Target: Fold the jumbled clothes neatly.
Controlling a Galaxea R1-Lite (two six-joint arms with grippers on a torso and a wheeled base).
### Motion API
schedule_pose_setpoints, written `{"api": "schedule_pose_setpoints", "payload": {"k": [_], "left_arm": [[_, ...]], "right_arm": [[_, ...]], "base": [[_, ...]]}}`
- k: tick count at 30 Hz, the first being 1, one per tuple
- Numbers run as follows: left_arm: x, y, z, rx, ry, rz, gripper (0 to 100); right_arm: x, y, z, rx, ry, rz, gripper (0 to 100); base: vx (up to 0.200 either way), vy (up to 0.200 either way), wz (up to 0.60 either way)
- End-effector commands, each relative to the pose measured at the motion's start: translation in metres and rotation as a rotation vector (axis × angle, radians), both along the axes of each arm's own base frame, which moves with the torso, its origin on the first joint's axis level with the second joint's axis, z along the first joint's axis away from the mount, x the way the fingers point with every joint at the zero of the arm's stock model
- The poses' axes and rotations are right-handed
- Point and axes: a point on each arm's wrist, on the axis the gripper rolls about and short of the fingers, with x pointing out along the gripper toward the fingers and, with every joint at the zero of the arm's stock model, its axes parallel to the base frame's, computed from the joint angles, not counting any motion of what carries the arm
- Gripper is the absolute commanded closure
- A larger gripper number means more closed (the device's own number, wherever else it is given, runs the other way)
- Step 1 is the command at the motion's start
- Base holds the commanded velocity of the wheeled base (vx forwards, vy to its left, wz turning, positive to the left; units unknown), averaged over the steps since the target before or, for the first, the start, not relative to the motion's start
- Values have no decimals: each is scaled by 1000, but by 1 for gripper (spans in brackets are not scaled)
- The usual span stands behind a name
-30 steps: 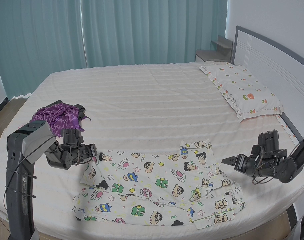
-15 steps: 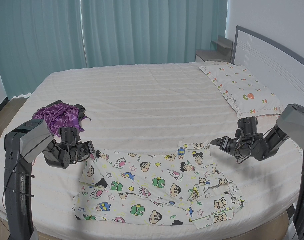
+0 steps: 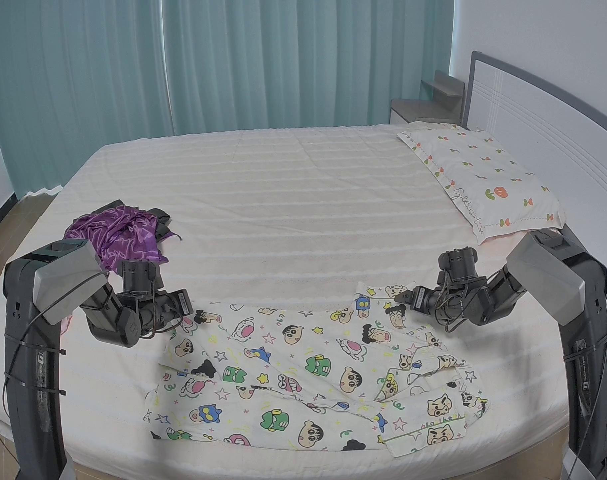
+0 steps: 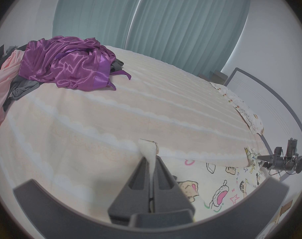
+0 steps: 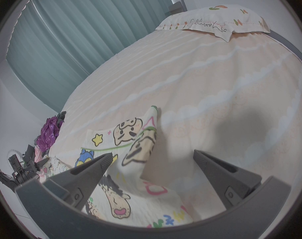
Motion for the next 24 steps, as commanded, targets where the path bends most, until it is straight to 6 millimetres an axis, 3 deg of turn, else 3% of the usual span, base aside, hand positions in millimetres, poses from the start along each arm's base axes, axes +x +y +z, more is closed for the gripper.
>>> {"api": "schedule_pose_setpoints", "payload": {"k": [1, 6, 13, 24], "left_arm": [[-2, -7, 3, 1, -1, -15, 100], [-1, -7, 6, 14, -12, 2, 100], [2, -6, 14, 50, -41, 60, 100], [5, -2, 26, 65, -84, 105, 100]], "right_arm": [[4, 8, -6, 3, -2, 20, 100], [4, 1, 1, 18, -18, 15, 100], [-2, -31, 13, 110, -104, 24, 100], [-19, -44, 20, 232, -262, 53, 100]], "base": [[0, 0, 0], [0, 0, 0], [0, 0, 0], [0, 0, 0]]}}
